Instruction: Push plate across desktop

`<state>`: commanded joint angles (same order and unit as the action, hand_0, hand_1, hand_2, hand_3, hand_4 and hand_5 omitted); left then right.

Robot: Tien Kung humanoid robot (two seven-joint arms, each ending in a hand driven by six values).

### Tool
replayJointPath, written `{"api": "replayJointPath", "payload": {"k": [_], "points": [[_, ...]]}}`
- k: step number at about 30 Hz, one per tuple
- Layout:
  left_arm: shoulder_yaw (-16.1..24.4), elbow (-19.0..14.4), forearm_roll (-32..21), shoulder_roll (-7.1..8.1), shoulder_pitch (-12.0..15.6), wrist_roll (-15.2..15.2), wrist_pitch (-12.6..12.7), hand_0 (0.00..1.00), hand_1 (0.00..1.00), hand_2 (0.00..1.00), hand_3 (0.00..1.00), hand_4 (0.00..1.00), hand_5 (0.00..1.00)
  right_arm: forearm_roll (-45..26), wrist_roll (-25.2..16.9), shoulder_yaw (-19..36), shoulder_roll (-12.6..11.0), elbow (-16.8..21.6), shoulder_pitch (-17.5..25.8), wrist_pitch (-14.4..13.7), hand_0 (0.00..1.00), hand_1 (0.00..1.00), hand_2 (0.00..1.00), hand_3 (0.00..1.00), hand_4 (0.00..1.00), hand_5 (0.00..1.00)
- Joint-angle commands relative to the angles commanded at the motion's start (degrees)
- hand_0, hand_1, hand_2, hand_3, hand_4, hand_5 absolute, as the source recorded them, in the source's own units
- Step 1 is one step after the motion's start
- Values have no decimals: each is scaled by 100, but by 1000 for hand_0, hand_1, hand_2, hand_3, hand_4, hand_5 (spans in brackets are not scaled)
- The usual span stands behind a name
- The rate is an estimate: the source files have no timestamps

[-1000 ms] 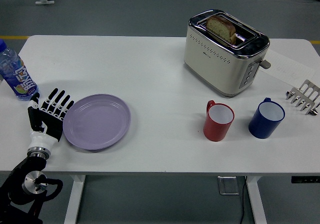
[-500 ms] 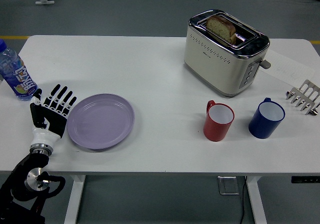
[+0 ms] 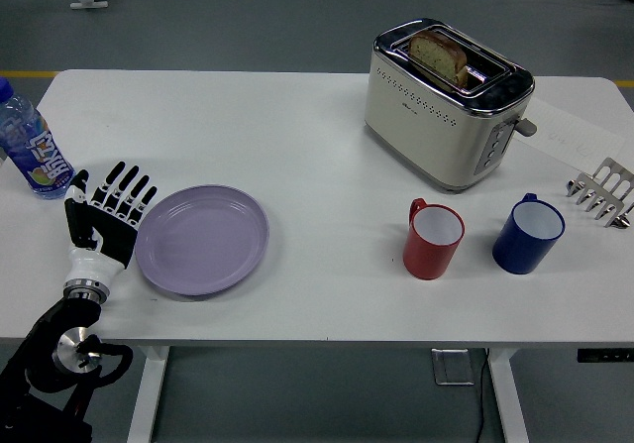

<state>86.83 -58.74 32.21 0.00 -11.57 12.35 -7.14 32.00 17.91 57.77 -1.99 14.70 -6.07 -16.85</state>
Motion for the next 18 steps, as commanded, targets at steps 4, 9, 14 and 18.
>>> {"api": "replayJointPath", "payload": {"k": [4,9,14,18], "points": [[-13,3,-6,0,1,-4,-1,747,771,737,673,588,998,6,1,2,-3,-1,-4,3,578,517,610,580,225,531],[-70,4,-25,0,9,-3,-3,747,771,736,674,588,998,11,7,8,0,1,-2,-1,577,517,609,580,225,530],[-150,4,-51,0,6,-9,-13,746,771,736,673,587,998,26,13,16,-1,1,-1,-2,577,517,610,580,225,530],[-206,8,-77,0,3,-11,-17,746,771,736,673,587,998,10,10,8,-1,2,-5,-5,577,517,610,580,225,530]]}}
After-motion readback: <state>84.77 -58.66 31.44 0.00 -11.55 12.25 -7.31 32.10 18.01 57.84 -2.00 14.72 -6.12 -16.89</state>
